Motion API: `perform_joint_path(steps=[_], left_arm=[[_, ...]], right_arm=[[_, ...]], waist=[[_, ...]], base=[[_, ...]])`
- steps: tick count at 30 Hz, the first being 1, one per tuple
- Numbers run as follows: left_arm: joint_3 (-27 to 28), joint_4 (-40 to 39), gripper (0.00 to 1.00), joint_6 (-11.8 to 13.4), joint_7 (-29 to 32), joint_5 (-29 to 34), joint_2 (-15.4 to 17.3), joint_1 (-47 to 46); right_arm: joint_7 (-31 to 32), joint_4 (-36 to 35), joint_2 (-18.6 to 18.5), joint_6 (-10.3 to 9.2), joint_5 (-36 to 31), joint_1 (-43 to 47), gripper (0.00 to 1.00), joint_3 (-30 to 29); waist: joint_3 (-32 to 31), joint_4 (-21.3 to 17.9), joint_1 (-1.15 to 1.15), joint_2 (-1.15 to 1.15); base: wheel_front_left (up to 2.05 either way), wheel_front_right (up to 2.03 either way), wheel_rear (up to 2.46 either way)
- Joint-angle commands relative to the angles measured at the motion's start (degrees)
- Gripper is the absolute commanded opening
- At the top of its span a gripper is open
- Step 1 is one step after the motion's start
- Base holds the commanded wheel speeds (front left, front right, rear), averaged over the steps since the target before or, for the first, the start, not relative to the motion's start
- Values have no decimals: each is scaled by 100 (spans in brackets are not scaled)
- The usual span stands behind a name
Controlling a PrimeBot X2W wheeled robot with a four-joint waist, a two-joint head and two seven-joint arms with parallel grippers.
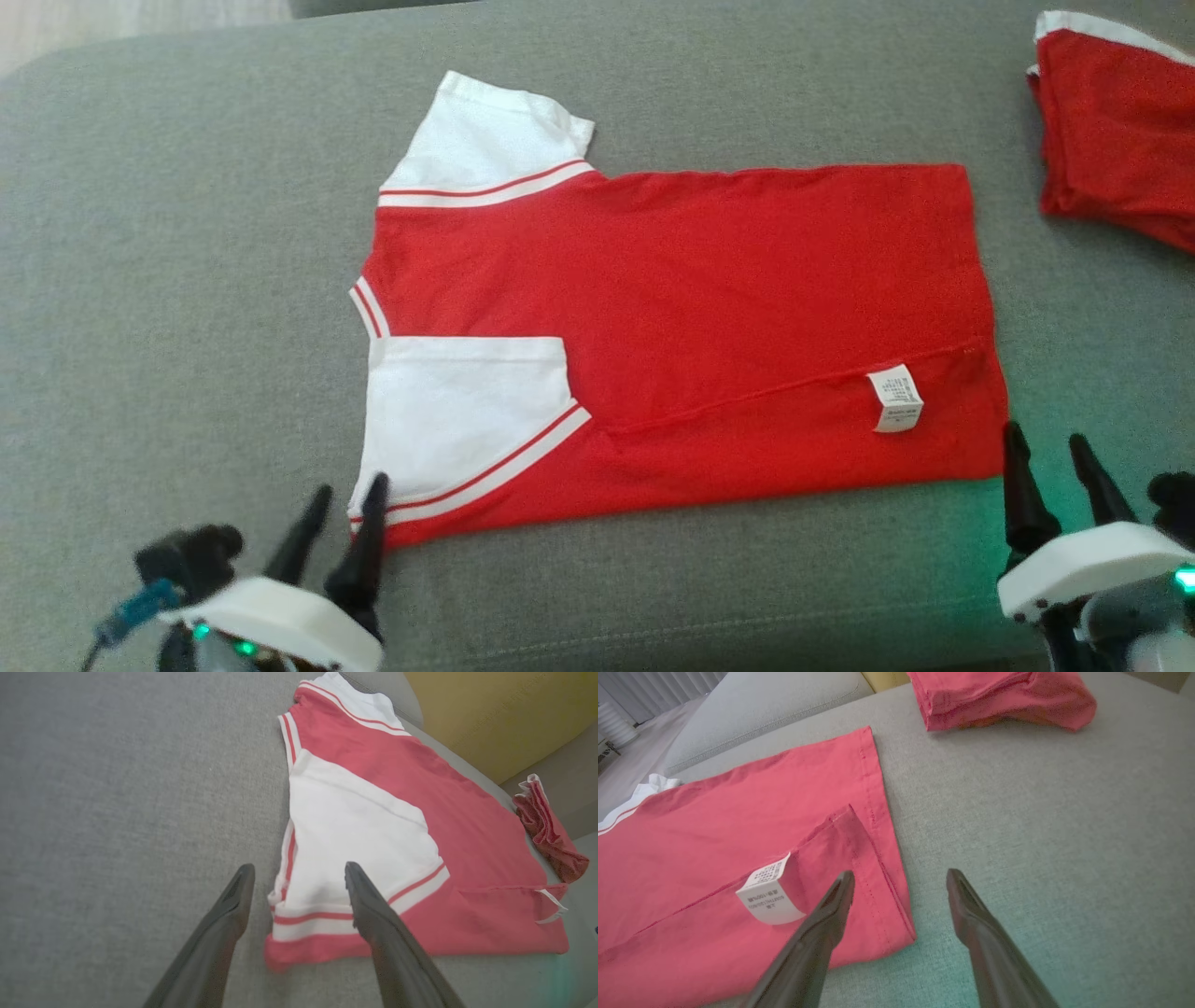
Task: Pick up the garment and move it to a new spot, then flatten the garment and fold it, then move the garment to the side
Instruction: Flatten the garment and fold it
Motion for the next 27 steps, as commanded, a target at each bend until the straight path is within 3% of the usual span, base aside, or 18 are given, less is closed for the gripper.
perform_joint_path(steps=[1,8,18,27], left_arm=[[264,-198,100,21,-40,46,130,-287],[254,-333,100,-124,412,383,714,-1504],[-186,511,100,-651,1993,542,1618,-4548],[-649,1463,100,-734,3070,505,1928,-6304]], right_arm=[[-70,-277,-56,37,-57,-64,100,125],[-136,-662,-56,37,-259,-548,100,477],[-150,-604,-56,37,-380,-1912,100,1430],[-388,-334,-56,37,-377,-2681,100,1877]], waist=[[29,-56,0,0],[238,-198,0,0],[1293,-476,0,0],[2011,-782,0,0]], base=[[0,0,0],[0,0,0],[0,0,0],[0,0,0]])
